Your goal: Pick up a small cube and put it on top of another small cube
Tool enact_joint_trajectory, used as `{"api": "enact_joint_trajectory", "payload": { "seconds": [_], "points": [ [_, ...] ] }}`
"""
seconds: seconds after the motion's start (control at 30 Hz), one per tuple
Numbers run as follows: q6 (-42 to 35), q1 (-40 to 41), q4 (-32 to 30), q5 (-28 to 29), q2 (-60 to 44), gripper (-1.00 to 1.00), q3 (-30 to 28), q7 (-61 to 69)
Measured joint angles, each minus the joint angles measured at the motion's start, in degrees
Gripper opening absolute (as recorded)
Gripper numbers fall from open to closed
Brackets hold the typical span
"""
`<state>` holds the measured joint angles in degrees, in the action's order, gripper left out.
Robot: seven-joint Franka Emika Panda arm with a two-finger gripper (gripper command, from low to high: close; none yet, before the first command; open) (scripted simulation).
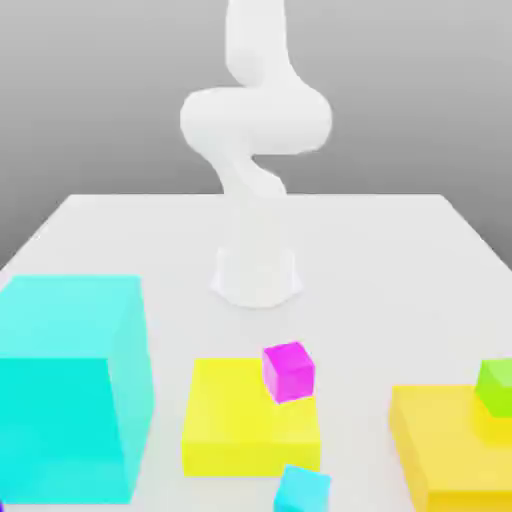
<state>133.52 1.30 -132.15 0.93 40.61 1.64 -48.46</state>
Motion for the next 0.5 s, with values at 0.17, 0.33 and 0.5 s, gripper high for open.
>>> {"api": "enact_joint_trajectory", "payload": {
  "seconds": [0.17, 0.33, 0.5],
  "points": [
    [3.5, 2.5, -0.7, 2.1, -10.7, 0.0, 3.2, -5.6],
    [6.9, 4.3, -1.4, 4.5, -21.2, 0.0, 5.8, -11.2],
    [10.3, 5.1, -2.2, 6.9, -31.6, 0.0, 7.3, -16.8]
  ]
}}
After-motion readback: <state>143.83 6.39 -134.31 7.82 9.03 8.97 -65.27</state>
